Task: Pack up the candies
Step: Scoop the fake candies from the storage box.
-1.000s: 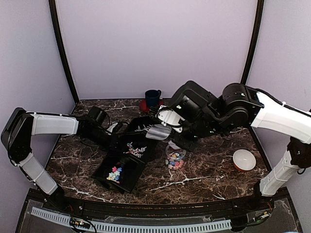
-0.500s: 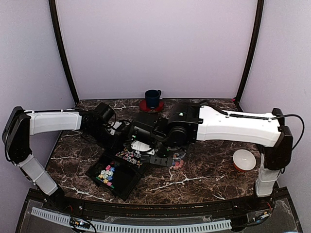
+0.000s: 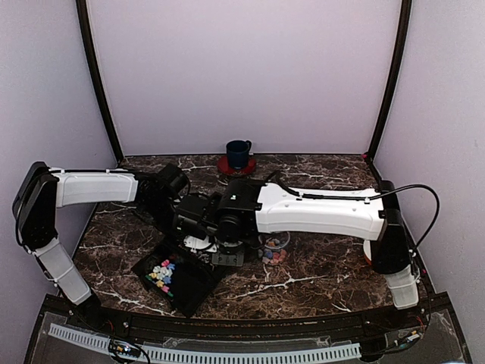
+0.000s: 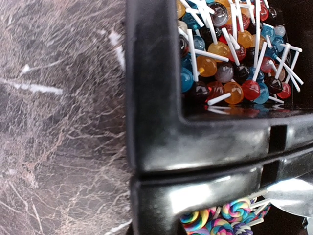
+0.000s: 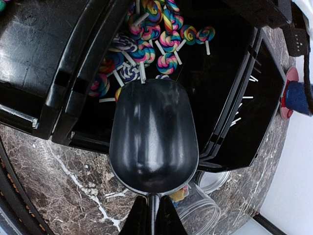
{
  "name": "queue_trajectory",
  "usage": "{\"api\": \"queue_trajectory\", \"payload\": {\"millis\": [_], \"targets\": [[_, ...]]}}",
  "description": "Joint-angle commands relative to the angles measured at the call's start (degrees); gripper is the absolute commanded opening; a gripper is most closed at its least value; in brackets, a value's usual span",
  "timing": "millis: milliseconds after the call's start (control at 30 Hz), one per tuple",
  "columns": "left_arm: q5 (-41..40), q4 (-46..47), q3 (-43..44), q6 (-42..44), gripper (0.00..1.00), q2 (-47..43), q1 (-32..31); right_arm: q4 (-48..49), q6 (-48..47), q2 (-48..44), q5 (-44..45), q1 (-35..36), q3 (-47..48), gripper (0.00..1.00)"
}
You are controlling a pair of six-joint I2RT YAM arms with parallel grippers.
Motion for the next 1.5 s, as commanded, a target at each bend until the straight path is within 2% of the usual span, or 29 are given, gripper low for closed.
{"api": "queue_trajectory", "payload": {"millis": [0,167,300,500,633,833,933,1033,1100,1200,1333,1467], "targets": [[2.3,0.7,5.7,0.6,0.00,-1.7,-1.7,-1.7,-3.0,4.3,-3.4,0.7,2.9,0.00],[2.8,1.3,6.6,1.3,0.00,-1.4,-2.6,0.1,-4.7,9.5,-8.5,0.6,6.7,0.00],[5.9,3.4,6.2,1.3,0.00,-2.3,-2.9,5.0,-2.5,11.4,-10.3,-0.9,8.2,0.00],[7.8,5.4,4.3,1.5,0.00,-4.1,-3.0,16.9,2.3,7.8,-12.5,-3.0,0.0,0.00],[7.6,5.2,4.0,1.7,0.00,-4.2,-2.9,22.5,5.9,4.2,-22.1,-4.8,-5.1,0.00],[7.2,4.8,3.6,2.0,0.00,-4.1,-2.9,13.5,2.8,6.5,-18.9,-4.1,-0.8,0.00],[6.9,4.7,3.8,2.0,0.00,-4.3,-3.0,14.1,0.6,6.3,-19.6,-3.7,-3.1,0.00],[5.9,4.1,4.3,2.4,0.00,-4.5,-3.0,14.0,-3.9,5.8,-15.2,-1.4,-5.2,0.00],[6.5,4.0,4.6,2.7,0.00,-4.7,-3.0,17.9,-5.0,5.1,-11.0,-0.5,-8.3,0.00],[8.6,4.3,5.1,3.0,0.00,-4.9,-2.9,27.3,-5.5,3.5,-11.2,-0.8,-14.5,0.00],[10.1,4.6,5.5,2.6,0.00,-5.4,-2.9,43.5,-2.4,-0.7,-15.6,-2.3,-24.4,0.00],[7.5,2.7,6.2,1.9,0.00,-5.1,-2.8,58.2,4.3,-5.2,-23.4,-5.0,-32.7,0.00]]}}
